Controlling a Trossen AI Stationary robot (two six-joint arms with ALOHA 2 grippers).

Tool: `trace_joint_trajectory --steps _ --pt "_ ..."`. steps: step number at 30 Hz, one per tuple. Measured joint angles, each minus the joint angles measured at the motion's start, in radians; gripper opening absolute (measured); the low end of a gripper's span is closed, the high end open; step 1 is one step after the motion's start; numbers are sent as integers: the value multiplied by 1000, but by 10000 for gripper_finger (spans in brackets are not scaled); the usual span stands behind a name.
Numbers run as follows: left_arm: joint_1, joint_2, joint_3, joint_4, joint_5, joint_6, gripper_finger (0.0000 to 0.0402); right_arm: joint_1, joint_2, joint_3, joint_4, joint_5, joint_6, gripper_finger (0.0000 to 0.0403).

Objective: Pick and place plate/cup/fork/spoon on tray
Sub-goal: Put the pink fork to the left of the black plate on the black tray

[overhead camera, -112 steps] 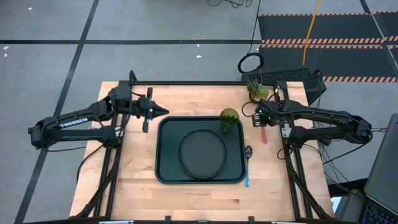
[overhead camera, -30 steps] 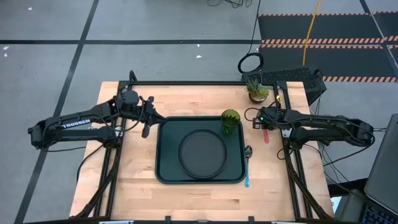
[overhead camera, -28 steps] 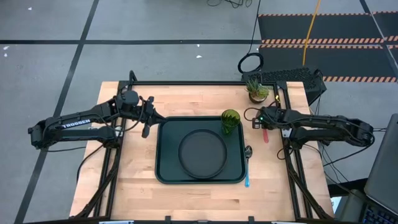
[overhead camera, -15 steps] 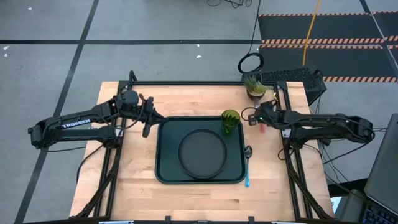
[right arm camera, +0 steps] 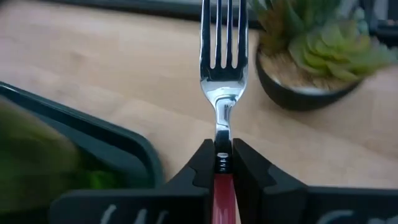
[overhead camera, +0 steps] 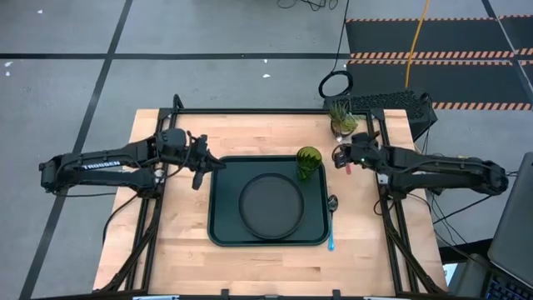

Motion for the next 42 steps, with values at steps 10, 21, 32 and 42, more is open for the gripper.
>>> trace_joint_trajectory --steps 10,21,32,42 --pt "-33 0 0 0 -16 28 21 242 -5 194 82 269 -134 16" --pt "-31 0 2 -1 -91 94 21 493 264 447 486 348 -528 16" --pt "-31 -21 23 14 -331 281 21 599 749 1072 122 417 -444 16" --pt "-31 -171 23 -31 -653 424 21 485 1039 1446 -251 83 146 16"
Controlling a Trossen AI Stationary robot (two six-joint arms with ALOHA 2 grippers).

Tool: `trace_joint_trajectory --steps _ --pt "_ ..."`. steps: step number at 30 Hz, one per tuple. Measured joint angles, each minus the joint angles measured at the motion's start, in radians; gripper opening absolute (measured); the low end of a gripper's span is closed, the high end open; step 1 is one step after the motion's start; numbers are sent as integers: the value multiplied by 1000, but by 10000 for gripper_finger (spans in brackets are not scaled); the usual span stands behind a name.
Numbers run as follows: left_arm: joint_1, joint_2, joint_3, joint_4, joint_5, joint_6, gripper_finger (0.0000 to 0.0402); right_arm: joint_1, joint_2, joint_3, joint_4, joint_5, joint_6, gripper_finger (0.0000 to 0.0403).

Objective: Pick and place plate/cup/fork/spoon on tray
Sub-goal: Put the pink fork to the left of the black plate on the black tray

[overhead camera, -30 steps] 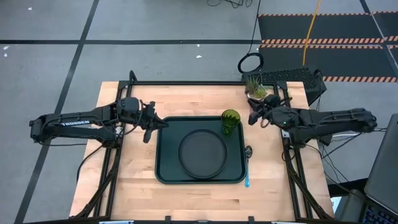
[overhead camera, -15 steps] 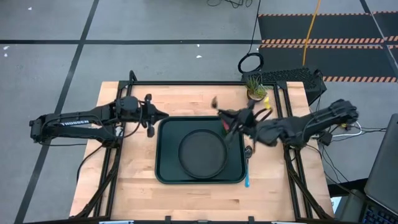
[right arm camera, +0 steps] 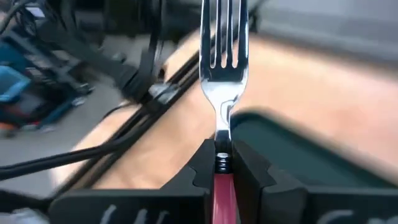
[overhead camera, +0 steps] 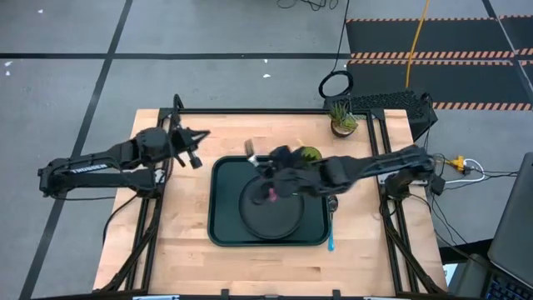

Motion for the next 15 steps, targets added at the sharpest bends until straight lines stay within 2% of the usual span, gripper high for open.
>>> trace_joint_trajectory --steps 2,7,15 --pt "4 -32 0 8 -44 39 21 -21 41 15 18 -94 87 16" --pt "32 -100 0 40 -50 101 21 -43 130 18 32 -250 263 16" --pt "58 -139 1 102 -50 112 21 -40 223 18 45 -293 413 16"
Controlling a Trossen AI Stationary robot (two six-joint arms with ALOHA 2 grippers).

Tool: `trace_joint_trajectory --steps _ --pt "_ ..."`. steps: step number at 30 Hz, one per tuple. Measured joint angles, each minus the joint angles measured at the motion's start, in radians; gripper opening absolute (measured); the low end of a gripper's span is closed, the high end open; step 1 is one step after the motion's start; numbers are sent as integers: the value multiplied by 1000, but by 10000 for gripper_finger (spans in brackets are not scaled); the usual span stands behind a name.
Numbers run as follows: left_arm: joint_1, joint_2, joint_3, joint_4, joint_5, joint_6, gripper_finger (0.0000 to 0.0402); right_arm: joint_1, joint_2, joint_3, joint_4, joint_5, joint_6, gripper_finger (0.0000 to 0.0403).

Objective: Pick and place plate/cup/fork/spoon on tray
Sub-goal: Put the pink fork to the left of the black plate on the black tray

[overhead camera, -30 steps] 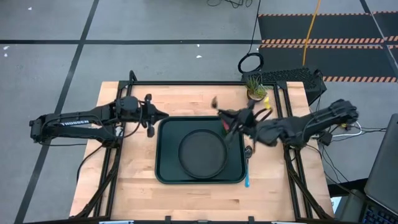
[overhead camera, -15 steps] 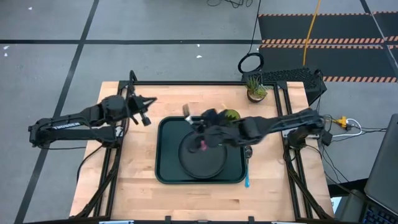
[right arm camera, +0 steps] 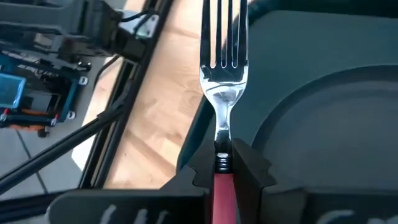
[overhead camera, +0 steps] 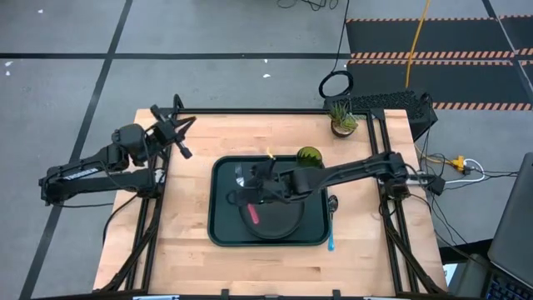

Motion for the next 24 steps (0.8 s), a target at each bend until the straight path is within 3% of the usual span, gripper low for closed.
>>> trace_joint_trajectory --steps 14,24 --pt "24 -16 -26 79 -37 -18 21 -21 175 0 205 -4 16 16" --pt "23 -115 -26 41 -37 -59 21 -19 270 0 334 4 -26 16"
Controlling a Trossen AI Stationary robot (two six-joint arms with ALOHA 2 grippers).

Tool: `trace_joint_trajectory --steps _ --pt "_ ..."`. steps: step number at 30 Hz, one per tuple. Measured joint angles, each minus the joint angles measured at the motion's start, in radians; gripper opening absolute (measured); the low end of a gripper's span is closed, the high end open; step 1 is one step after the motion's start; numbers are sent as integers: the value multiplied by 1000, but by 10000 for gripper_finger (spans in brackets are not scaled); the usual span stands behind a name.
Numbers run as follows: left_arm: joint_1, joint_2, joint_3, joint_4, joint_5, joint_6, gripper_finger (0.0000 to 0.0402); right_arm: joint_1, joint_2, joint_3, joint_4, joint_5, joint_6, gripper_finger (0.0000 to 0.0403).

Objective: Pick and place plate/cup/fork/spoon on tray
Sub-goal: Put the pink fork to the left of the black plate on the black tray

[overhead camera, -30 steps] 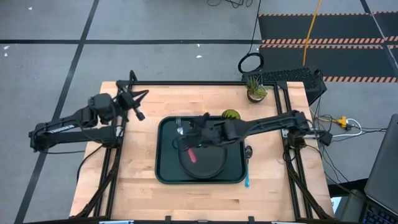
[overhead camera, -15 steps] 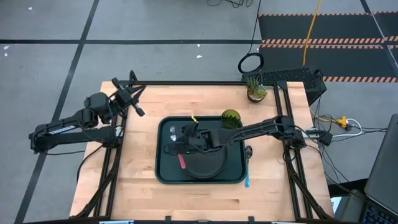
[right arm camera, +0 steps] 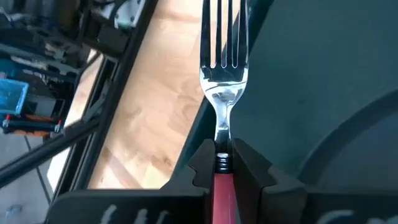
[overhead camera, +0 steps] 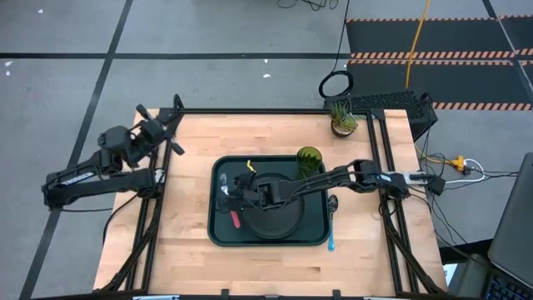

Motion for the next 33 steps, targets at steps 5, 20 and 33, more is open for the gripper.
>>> trace_joint_trajectory --steps 5,20,33 --pt "0 -43 0 -2 35 -37 21 0 28 0 63 45 -7 15" --pt "0 -48 0 -2 40 -37 21 0 29 -11 77 44 -6 16" --pt "0 -48 0 -2 40 -35 21 14 29 -157 258 -88 118 18"
